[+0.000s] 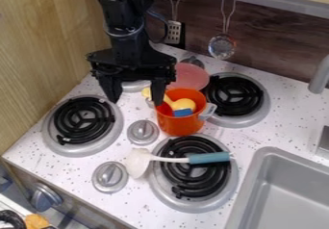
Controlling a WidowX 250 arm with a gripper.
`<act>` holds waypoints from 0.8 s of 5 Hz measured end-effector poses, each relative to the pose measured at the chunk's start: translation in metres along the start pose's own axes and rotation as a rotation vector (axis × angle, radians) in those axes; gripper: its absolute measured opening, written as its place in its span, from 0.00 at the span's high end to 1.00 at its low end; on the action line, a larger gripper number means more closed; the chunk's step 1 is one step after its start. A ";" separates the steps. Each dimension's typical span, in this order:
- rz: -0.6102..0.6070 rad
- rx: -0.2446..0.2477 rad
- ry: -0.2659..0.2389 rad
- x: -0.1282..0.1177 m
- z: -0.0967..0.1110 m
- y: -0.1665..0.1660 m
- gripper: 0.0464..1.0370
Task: Take the blue cube out of the red pot and put it between the two bottom burners
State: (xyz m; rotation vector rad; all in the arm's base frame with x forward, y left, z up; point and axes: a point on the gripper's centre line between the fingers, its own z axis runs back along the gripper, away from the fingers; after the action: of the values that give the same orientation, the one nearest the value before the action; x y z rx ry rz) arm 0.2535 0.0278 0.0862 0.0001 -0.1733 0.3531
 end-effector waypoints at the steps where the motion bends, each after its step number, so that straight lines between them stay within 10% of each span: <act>1: 0.007 0.006 0.022 -0.002 -0.006 0.000 0.04; 4: 0.051 0.006 -0.052 0.048 -0.043 -0.027 0.04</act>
State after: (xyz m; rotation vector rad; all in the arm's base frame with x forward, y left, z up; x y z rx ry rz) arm 0.3144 0.0199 0.0529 0.0106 -0.2235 0.4045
